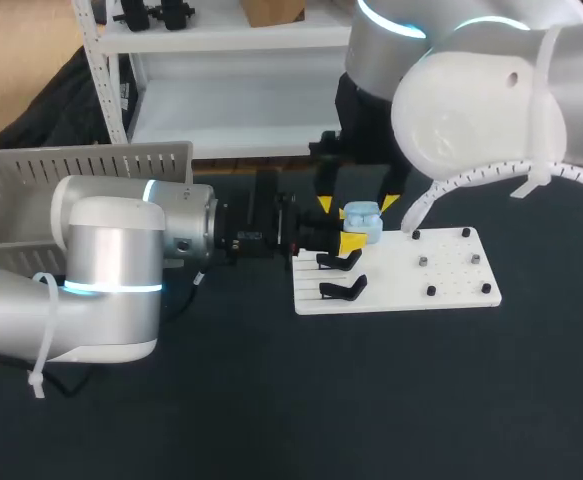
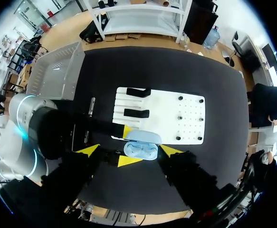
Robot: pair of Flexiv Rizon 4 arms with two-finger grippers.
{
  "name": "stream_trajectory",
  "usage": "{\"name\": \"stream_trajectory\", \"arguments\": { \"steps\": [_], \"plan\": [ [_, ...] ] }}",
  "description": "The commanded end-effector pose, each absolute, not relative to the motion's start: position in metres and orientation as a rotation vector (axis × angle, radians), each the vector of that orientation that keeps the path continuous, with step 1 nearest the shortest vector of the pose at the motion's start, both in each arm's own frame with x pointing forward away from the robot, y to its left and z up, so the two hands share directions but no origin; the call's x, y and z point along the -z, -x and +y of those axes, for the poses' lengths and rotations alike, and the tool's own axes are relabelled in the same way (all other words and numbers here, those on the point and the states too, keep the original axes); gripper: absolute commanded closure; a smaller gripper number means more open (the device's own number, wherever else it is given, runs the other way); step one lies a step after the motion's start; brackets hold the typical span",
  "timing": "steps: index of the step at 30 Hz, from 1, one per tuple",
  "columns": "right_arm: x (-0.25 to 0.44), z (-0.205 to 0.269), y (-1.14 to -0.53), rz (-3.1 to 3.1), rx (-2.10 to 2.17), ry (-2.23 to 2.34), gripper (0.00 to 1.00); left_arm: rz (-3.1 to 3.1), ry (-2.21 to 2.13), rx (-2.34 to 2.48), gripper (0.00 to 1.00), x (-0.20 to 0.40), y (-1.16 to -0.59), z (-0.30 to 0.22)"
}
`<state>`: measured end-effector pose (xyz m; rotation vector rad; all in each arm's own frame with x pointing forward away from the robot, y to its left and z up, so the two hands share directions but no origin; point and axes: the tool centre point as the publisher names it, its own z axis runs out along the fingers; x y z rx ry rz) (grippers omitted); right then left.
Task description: Pick up each earbud case from the left stands, insert the matching earbuds, close the lid, and place the case in the box.
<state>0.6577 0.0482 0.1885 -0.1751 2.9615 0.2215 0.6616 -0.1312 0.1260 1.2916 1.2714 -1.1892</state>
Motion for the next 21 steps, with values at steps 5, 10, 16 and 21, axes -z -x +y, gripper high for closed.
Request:
{"name": "stream_trajectory", "arguments": {
  "steps": [5, 10, 16, 21],
  "plan": [
    [-0.192, 0.022, -0.692, 2.849, -0.140, -0.184, 0.03, 1.273, -1.287, 1.184, 1.00, -0.126, -0.660, -0.131],
    [-0.184, 0.007, -0.713, 2.861, -0.145, -0.291, 0.00, 1.273, -1.287, 1.184, 1.00, -0.126, -0.660, -0.131],
    [-0.172, -0.009, -0.721, 2.889, -0.106, -0.363, 0.00, 1.273, -1.287, 1.184, 1.00, -0.126, -0.660, -0.131],
    [-0.162, -0.016, -0.716, 2.932, -0.087, -0.392, 0.00, 1.273, -1.287, 1.184, 1.00, -0.126, -0.660, -0.131]
  ]
}}
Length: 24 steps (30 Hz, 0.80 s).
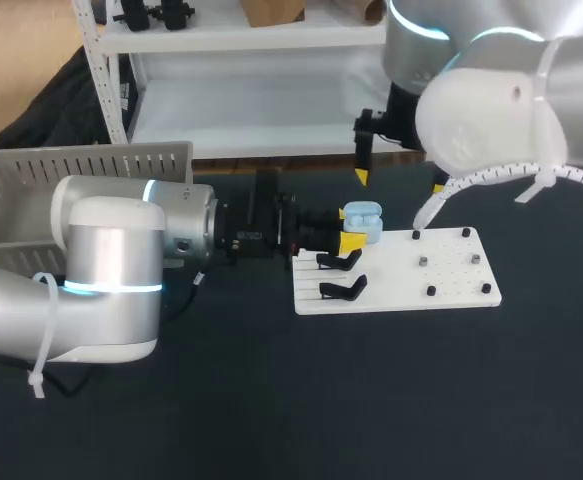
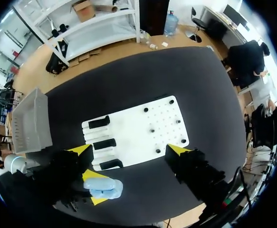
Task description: Pick up each earbud case from the left stands, insert the matching earbuds, close the lid, and place the case in the box.
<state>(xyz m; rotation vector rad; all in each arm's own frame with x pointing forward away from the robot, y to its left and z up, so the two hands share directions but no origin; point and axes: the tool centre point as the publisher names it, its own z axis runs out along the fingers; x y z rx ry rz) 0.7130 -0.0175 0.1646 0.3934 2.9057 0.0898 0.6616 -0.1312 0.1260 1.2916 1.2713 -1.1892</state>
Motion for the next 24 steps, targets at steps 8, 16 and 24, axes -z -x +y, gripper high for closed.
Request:
{"name": "stream_trajectory", "arguments": {
  "steps": [8, 16, 24],
  "plan": [
    [-0.160, -0.022, -0.702, 2.992, -0.115, -0.396, 0.00, 1.273, -1.287, 1.184, 1.00, -0.126, -0.660, -0.131],
    [-0.162, -0.020, -0.686, 3.018, -0.117, -0.375, 0.00, 1.273, -1.287, 1.184, 1.00, -0.126, -0.660, -0.131],
    [-0.164, -0.019, -0.675, 3.036, -0.126, -0.355, 0.00, 1.273, -1.287, 1.184, 1.00, -0.126, -0.660, -0.131]
  ]
}}
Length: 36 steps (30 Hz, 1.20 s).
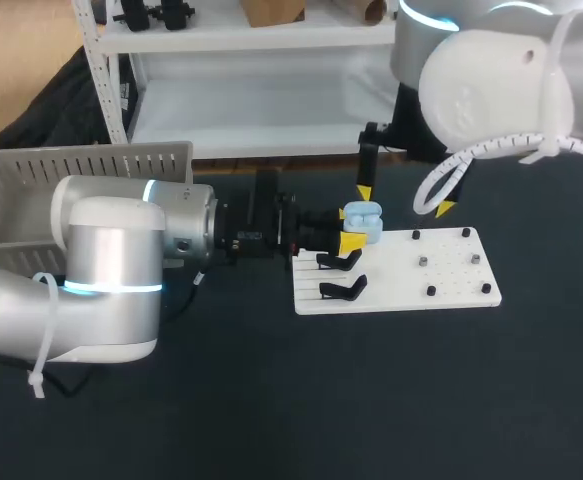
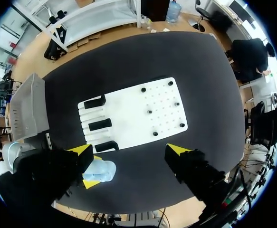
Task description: Pick up each earbud case from the left stands, insert the matching earbuds, close the lid, and place the case in the box.
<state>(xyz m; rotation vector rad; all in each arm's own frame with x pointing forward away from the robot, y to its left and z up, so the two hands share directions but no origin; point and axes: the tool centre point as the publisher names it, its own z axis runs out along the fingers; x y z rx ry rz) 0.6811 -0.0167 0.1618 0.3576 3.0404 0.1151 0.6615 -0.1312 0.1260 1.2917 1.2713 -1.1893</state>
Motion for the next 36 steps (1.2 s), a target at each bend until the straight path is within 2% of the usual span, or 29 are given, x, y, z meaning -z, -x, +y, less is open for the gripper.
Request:
{"name": "stream_trajectory", "arguments": {
  "steps": [1, 15, 33, 36],
  "plan": [
    [-0.164, -0.019, -0.674, 3.038, -0.127, -0.356, 0.00, 1.273, -1.287, 1.184, 1.00, -0.126, -0.660, -0.131],
    [-0.165, -0.022, -0.665, 3.039, -0.145, -0.354, 0.00, 1.273, -1.287, 1.184, 1.00, -0.126, -0.660, -0.131],
    [-0.207, -0.059, -0.644, 2.772, -0.389, -0.282, 0.00, 1.273, -1.287, 1.184, 1.00, -0.126, -0.660, -0.131],
    [-0.207, -0.064, -0.643, 2.746, -0.420, -0.305, 0.00, 1.295, -1.275, 1.120, 1.00, -0.137, -0.660, -0.114]
  ]
}}
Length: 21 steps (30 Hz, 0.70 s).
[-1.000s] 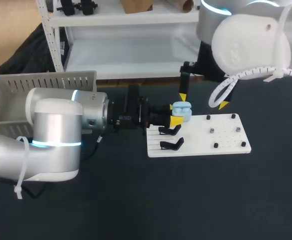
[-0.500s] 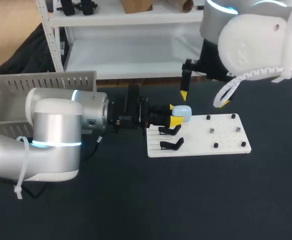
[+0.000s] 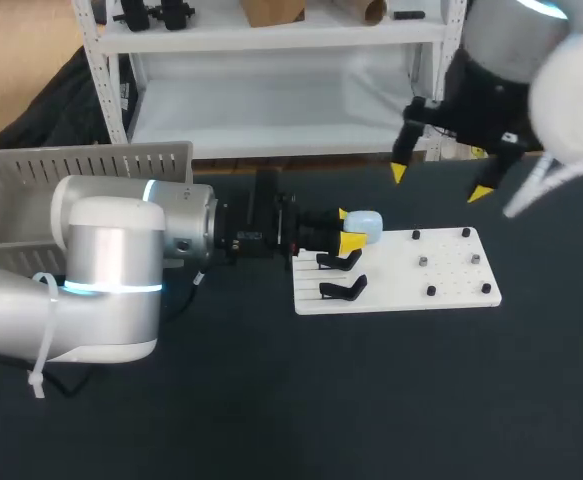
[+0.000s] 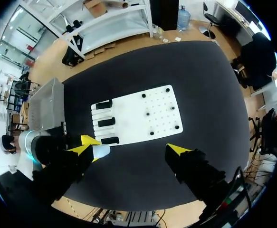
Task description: Pick up each earbud case from the left stands, insert the matching earbuds, close the lid, and place the case in the box.
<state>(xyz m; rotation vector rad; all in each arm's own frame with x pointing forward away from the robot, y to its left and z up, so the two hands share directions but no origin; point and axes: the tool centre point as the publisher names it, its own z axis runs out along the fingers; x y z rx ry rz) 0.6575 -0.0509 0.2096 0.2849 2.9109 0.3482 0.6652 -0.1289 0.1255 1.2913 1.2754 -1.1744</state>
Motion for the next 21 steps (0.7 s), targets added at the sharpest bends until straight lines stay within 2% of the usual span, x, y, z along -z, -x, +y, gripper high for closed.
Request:
{"name": "stream_trajectory", "arguments": {
  "steps": [1, 13, 21],
  "plan": [
    [-0.207, -0.065, -0.643, 2.746, -0.427, -0.310, 0.00, 1.299, -1.272, 1.105, 1.00, -0.139, -0.660, -0.110],
    [-0.207, -0.065, -0.643, 2.746, -0.427, -0.310, 0.00, 1.354, -1.191, 0.829, 1.00, -0.192, -0.654, -0.037],
    [-0.207, -0.065, -0.643, 2.746, -0.427, -0.310, 0.00, 1.451, -1.040, 0.738, 1.00, -0.185, -0.665, 0.015]
  ]
}}
